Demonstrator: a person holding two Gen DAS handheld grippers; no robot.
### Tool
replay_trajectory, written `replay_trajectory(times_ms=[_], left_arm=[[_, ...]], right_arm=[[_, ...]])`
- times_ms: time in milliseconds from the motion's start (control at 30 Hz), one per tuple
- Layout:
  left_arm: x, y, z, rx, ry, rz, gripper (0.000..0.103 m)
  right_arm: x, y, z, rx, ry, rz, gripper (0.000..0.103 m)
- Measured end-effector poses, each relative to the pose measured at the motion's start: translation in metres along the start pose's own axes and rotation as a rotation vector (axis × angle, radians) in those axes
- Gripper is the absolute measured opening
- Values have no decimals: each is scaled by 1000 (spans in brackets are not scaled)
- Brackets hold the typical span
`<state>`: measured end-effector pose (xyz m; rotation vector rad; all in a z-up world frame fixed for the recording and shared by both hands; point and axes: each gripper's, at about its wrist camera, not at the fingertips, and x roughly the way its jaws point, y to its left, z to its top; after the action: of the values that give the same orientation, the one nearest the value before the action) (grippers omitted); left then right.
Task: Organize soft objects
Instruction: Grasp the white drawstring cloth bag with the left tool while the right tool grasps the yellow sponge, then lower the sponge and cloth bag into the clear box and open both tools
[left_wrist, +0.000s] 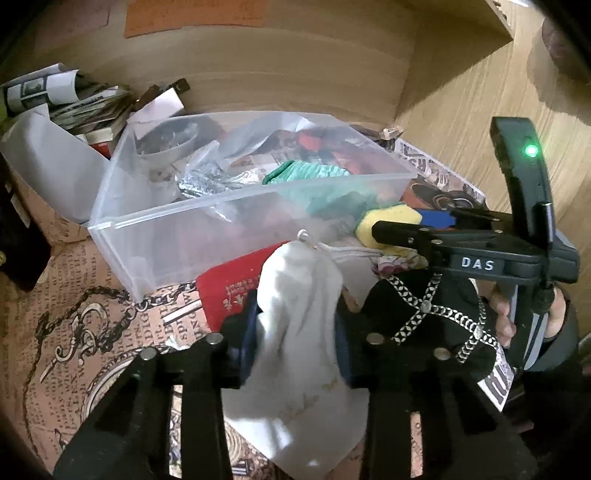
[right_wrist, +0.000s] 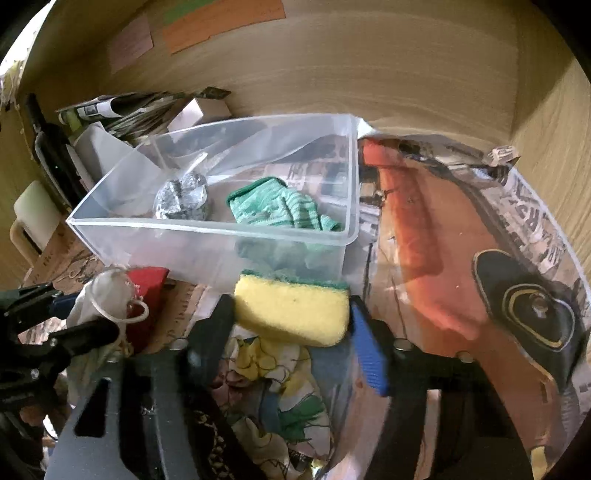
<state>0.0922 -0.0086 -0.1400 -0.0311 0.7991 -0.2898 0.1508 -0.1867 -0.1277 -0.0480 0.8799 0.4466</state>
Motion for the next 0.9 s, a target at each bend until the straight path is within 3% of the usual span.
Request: replay_trajectory(times_ms=[467, 900], left_arm=[[-62, 10, 12, -21, -165, 48, 31], [-102, 21, 61, -28, -353, 130, 31]], right_arm=[[-50, 10, -3, -26, -133, -2, 52], [-109, 44, 30, -106, -337, 36, 52]])
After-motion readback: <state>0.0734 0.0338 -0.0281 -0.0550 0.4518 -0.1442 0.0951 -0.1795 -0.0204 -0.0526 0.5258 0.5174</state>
